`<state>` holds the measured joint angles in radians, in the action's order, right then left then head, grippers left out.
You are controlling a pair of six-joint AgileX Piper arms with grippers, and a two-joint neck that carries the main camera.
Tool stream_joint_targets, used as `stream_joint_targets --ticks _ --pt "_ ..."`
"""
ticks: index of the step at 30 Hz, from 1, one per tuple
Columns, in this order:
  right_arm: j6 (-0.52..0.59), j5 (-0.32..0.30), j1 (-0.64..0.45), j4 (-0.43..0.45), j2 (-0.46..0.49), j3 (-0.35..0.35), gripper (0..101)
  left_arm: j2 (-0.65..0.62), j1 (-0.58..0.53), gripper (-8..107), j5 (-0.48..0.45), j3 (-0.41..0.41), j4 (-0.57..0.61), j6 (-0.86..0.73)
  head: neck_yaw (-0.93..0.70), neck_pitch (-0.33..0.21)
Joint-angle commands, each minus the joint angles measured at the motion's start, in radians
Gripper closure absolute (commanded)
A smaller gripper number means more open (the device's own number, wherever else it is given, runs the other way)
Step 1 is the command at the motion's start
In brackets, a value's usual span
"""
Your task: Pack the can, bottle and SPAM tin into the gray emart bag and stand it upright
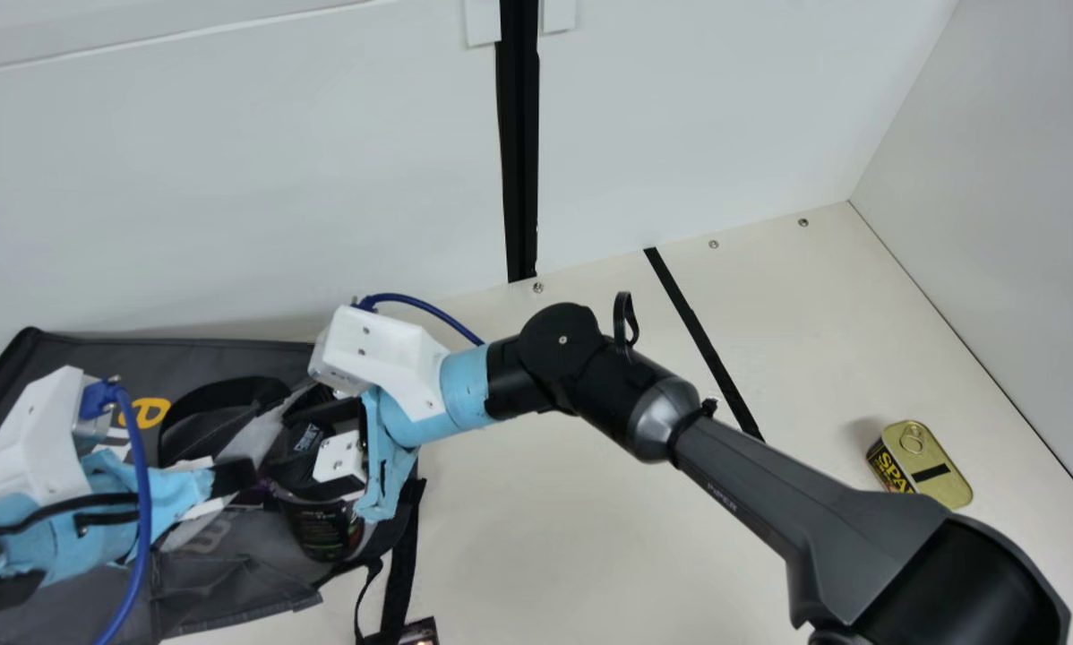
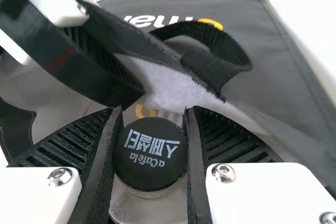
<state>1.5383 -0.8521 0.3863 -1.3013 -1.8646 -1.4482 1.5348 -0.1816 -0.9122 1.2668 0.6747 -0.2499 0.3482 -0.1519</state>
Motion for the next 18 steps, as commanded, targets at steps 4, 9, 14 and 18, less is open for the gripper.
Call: stream_joint_targets --ticks 4,9,14,18 --pt "0.021 0.006 0.003 -0.019 -0.017 0.012 101 0.000 0.000 107 0.000 0.000 0.000 0.000 0.001 -0.023" --pt "0.030 0.018 0.011 -0.029 -0.051 -0.003 101 0.000 0.000 107 0.000 0.000 0.000 0.000 0.001 -0.023" --pt "0.020 0.032 0.023 -0.025 -0.092 -0.044 101 0.000 0.000 107 0.000 0.000 0.000 0.000 0.001 -0.023" --pt "-0.001 0.044 0.034 -0.009 -0.121 -0.081 101 0.000 0.000 107 0.000 0.000 0.000 0.000 0.001 -0.023"
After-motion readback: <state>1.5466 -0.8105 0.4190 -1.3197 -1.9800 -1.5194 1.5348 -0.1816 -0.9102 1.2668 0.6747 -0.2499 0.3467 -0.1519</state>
